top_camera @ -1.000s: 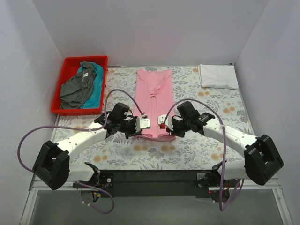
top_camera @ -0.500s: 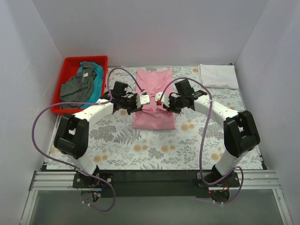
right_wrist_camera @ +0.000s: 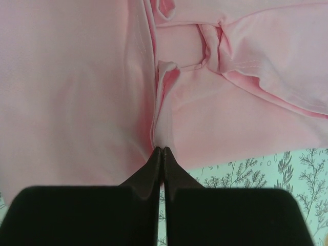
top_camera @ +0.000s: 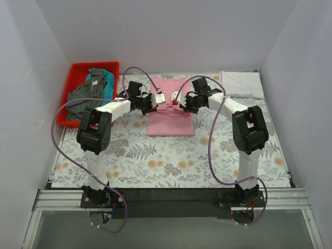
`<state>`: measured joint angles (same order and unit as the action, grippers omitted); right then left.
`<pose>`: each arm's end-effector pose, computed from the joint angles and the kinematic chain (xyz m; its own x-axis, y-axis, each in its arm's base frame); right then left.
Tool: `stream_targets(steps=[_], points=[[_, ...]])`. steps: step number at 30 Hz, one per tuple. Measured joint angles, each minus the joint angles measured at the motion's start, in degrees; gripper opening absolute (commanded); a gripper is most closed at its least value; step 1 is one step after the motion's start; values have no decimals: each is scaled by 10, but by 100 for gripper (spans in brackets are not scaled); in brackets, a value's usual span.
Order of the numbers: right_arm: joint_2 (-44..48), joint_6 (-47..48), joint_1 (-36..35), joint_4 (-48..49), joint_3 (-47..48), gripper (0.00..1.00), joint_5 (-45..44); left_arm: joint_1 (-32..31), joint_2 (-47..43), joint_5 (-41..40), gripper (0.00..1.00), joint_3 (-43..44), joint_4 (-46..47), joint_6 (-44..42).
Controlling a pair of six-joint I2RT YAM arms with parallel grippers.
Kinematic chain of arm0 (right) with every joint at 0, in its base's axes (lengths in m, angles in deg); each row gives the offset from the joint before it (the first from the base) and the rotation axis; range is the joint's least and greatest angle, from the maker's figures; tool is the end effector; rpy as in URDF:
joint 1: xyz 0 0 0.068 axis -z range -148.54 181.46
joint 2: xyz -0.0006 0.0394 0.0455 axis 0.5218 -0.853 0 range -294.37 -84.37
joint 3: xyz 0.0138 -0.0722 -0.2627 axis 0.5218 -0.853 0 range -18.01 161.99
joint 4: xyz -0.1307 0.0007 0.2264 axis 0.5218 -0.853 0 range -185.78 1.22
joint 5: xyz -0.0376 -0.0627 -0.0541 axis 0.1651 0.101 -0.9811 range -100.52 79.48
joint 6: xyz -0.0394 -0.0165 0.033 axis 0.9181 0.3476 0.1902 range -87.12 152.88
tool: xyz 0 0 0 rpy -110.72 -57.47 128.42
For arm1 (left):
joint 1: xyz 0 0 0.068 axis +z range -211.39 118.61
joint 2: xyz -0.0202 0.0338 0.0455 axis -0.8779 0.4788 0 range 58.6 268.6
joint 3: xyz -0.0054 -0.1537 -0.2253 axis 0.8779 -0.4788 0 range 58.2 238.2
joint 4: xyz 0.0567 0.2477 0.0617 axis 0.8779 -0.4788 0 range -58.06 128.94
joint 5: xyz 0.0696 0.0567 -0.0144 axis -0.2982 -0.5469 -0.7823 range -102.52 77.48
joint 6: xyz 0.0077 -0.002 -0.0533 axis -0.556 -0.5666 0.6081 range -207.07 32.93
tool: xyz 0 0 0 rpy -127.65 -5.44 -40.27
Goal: Fold and stack the t-shirts
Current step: Fold the tshirt
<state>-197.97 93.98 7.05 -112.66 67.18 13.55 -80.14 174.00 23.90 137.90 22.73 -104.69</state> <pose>0.3900 0.1930 0.2073 0.1809 -0.7957 -0.5781 -0.9229 0.0658 -0.3794 0.4009 -0.1584 0.1769 -0.5268 0.4360 -0.7296 0.8028 0.5374 -0.2585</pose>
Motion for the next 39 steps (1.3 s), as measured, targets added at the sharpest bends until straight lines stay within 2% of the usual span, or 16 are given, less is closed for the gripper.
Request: stream_targets(steps=[14,21,22,23,25,28,29,33,36,39], points=[[-64,9,4,0,75,1,-2,10,20,-9,0,23,31,-1],[-93,14,4,6,85,1,-11,14,61,-23,0,36,55,-1],[-97,14,4,8,85,3,-15,14,65,-26,5,36,58,0],[-101,14,4,10,85,14,-18,14,70,-29,13,36,62,1],[-105,10,4,14,85,20,-26,14,75,-35,28,37,73,8],[-105,2,5,21,89,26,-36,14,77,-51,37,38,97,27],[-105,-2,5,24,93,30,-40,15,77,-57,40,38,105,36],[-103,-35,11,33,127,38,-54,21,77,-76,43,60,125,82],[-87,-67,17,43,134,37,-62,33,67,-91,43,78,135,124],[-51,-107,23,41,129,32,-57,44,36,-89,42,77,117,161]])
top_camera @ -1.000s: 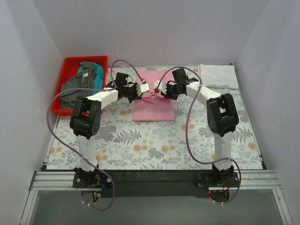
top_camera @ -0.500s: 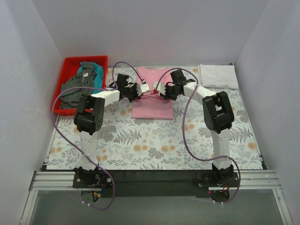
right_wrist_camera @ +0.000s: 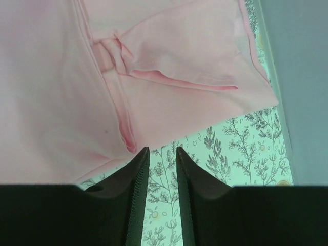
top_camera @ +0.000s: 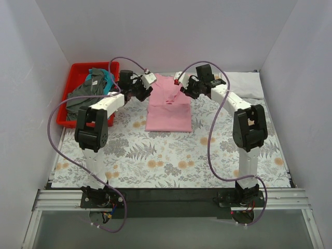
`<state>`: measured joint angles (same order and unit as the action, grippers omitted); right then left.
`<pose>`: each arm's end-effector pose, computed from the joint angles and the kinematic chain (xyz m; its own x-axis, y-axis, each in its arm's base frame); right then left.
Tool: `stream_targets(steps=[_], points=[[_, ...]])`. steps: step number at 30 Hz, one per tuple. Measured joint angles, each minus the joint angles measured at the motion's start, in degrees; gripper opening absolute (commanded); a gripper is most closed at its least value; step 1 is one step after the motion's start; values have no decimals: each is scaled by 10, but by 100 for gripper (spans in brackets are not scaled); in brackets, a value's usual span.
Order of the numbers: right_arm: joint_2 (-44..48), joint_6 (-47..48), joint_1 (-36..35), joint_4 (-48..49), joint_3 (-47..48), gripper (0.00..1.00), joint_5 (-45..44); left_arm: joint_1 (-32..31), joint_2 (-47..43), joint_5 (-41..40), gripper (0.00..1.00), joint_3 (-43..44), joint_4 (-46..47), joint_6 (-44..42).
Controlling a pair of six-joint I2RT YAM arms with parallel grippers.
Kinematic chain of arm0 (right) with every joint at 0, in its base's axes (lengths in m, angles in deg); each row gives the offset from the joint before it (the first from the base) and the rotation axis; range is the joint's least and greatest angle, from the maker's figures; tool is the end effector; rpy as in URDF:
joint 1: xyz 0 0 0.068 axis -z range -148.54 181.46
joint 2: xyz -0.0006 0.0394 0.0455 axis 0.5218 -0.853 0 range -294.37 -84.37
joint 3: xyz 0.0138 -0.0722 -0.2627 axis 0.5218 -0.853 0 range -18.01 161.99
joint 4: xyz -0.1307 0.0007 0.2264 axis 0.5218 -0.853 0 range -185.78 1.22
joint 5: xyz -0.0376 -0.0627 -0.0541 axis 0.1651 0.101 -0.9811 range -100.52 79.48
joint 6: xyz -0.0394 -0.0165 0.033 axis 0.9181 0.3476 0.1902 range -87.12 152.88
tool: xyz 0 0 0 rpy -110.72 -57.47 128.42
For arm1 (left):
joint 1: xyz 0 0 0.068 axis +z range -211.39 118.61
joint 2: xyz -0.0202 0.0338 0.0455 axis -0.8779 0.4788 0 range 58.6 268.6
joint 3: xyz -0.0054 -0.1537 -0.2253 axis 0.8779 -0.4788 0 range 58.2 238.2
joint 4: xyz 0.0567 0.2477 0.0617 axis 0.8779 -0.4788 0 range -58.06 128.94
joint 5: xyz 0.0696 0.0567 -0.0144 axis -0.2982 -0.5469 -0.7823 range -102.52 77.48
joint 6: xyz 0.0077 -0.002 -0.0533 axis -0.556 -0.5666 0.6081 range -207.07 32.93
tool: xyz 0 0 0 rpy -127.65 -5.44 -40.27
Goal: Fold and stack the t-shirts
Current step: Fold the tshirt
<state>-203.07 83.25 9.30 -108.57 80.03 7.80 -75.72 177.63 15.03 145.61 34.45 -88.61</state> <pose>0.4397 0.1912 0.2448 0.0630 -0.7638 -0.6424 -0.8325 0.3148 -0.4559 0.4546 -0.1332 0.2048 -0.5549 0.1664 -0.8151 0.5967 0.7623 -0.2507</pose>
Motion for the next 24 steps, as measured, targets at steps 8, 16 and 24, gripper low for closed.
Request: stream_targets(steps=[8,16,24], points=[[67,-141,0,-43,-7,22,93,7,-92,74,35,-31,-93,132],[37,-262,-2,-73,-78,22,175,5,-50,148,34,-80,-159,273],[-25,-317,0,-69,-138,21,189,7,6,176,34,-102,-156,358]])
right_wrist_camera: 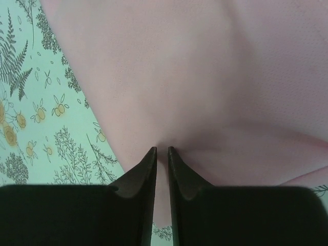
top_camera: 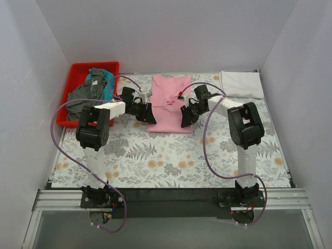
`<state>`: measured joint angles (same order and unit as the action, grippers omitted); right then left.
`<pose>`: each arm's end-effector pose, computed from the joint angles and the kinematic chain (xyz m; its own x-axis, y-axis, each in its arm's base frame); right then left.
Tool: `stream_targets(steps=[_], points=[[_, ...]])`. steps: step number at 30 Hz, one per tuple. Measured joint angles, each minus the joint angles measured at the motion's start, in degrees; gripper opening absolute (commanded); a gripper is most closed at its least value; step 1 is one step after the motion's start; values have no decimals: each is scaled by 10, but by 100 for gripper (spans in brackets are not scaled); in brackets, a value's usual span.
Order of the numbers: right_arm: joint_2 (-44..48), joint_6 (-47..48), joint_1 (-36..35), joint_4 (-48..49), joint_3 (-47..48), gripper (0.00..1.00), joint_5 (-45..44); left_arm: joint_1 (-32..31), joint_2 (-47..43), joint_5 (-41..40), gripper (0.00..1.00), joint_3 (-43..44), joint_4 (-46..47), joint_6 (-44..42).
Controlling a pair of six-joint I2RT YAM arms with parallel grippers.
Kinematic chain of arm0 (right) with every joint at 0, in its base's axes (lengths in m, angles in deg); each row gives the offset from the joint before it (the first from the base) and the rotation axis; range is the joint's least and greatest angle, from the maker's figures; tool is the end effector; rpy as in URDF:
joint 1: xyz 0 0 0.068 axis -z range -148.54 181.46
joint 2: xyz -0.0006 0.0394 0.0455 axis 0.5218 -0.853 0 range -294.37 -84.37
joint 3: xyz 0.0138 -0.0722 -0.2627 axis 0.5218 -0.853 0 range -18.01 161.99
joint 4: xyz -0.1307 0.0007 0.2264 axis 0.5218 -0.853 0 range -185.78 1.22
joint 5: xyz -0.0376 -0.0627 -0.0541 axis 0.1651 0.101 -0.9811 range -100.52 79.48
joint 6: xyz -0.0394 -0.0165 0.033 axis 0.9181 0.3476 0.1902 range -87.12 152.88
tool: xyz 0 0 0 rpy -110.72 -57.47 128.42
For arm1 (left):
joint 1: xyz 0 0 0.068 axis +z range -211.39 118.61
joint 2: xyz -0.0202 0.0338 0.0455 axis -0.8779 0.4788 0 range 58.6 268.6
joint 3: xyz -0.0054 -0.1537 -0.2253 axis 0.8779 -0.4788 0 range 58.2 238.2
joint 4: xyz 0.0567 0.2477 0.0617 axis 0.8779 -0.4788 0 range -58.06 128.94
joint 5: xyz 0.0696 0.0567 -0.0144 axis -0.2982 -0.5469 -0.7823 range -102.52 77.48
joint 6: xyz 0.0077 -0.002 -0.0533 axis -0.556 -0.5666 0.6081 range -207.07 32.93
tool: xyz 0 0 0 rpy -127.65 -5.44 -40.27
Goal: Fold and stack the t-shirts
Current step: Fold the tshirt
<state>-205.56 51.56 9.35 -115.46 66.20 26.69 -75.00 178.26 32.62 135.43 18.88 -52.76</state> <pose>0.3940 0.1833 0.1481 -0.6110 -0.5235 -0.5938 -0.7853 0.4953 0.3714 0.4001 -0.1229 0.1340 -0.9850 -0.1706 -0.0274 -0.0857 0.6202 -0.7798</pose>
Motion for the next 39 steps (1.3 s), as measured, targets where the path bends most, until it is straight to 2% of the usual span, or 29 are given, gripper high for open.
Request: stream_targets(steps=[4,10,15,18,23,27,34,39], points=[[23,-7,3,28,-43,21,6,0,-9,25,33,-34,23,25],[94,-20,3,49,-156,22,24,-1,-68,65,33,-140,29,63],[179,-17,0,23,-249,30,39,-5,-133,73,36,-208,-7,73],[247,10,0,-10,-270,35,38,-4,-207,71,39,-224,-22,52],[384,106,-8,-13,-287,41,0,-5,-377,72,40,-262,-6,-52],[464,188,-47,28,-360,48,-72,-18,-461,55,42,-334,24,-165],[449,279,-125,99,-434,51,-176,-96,-487,-33,46,-484,108,-347],[418,315,-137,144,-440,51,-208,-129,-465,-70,46,-493,165,-407]])
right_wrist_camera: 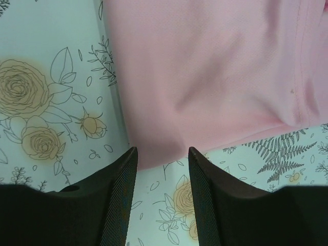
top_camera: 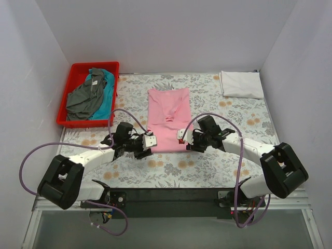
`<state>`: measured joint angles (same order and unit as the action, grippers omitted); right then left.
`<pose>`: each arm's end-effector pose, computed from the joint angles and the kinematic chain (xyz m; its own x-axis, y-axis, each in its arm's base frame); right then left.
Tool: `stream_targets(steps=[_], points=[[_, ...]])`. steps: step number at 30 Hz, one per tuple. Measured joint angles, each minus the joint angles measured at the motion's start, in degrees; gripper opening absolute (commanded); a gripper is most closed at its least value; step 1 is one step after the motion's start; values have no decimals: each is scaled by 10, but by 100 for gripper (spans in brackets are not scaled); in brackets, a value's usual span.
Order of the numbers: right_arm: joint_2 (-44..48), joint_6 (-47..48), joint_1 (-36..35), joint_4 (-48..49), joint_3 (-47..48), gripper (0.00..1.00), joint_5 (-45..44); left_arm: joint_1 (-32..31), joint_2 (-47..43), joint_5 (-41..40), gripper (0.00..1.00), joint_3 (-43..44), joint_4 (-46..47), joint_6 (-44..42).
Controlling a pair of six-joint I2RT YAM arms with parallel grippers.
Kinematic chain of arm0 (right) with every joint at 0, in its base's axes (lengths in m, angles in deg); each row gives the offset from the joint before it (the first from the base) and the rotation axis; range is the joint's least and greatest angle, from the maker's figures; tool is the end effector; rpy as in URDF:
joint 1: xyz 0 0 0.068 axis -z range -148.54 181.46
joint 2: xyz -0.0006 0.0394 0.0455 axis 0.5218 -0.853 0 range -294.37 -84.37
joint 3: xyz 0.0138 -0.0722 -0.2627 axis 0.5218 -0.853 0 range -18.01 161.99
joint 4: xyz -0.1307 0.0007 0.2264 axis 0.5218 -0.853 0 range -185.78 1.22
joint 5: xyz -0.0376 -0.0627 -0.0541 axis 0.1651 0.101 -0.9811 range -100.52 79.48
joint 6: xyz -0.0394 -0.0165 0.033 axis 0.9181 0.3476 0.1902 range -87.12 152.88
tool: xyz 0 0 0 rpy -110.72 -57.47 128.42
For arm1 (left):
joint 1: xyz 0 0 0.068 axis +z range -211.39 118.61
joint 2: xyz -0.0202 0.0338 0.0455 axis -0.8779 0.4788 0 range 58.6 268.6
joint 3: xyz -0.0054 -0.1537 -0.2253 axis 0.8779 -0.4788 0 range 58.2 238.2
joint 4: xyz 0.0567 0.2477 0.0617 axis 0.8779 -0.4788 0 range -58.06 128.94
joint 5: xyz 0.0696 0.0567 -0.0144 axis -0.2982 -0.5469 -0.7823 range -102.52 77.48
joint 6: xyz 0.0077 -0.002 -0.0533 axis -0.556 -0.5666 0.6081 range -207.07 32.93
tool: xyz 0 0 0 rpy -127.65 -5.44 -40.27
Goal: Fold and stack the t-shirts
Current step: Fold the tshirt
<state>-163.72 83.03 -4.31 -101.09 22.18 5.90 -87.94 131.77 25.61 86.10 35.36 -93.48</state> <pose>0.2103 0.1640 0.1801 0.1333 -0.8115 -0.5689 -0.9382 0.0817 -0.3364 0.1921 -0.1206 0.1575 -0.5894 0.3926 -0.7060 0.7859 0.4811 -0.3885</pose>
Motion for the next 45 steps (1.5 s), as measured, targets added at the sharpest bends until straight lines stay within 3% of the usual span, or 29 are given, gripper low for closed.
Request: stream_targets(steps=[13,19,25,30,39,45], points=[[-10,37,-15,39,-36,50,-2,-7,59,-28,42,3,41,-70],[-19,46,-20,50,-37,26,2,-10,59,-28,33,-4,38,-84],[-21,56,-22,61,-44,1,2,-10,61,-27,0,-3,23,-100],[-17,41,-21,37,-32,1,-3,-9,63,-33,0,30,-18,-87],[-16,30,37,-68,142,1,11,13,82,-24,0,252,-120,-55],[-5,36,42,-142,158,1,37,13,82,-2,0,280,-197,-66]])
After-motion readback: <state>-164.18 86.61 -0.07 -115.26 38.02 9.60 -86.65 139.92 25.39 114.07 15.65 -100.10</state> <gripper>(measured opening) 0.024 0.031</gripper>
